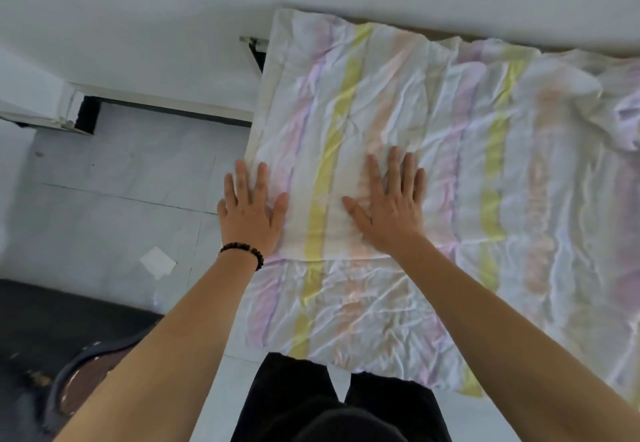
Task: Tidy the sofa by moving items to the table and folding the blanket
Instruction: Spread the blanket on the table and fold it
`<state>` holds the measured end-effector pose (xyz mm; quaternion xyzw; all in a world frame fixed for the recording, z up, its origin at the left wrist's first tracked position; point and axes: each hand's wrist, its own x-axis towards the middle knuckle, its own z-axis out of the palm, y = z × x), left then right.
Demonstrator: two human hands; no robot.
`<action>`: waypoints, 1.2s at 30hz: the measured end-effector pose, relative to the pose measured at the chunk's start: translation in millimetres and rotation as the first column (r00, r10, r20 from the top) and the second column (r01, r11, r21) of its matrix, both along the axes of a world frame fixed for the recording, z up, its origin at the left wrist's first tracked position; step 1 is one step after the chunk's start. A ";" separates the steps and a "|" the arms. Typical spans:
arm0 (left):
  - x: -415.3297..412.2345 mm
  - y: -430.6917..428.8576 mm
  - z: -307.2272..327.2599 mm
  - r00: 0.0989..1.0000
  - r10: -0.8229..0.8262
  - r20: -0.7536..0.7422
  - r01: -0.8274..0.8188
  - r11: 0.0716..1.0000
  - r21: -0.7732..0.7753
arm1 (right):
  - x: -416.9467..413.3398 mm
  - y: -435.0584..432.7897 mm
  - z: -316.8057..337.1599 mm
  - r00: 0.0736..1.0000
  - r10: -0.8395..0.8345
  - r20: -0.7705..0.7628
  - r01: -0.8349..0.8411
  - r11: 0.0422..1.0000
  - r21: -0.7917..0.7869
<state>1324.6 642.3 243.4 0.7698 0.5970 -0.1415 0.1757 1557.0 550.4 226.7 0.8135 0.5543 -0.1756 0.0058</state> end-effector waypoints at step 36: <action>167.7 188.8 -15.4 0.988 -0.154 0.034 0.141 0.961 0.240 | 204.3 101.6 6.8 0.939 -0.332 0.093 0.328 0.943 0.060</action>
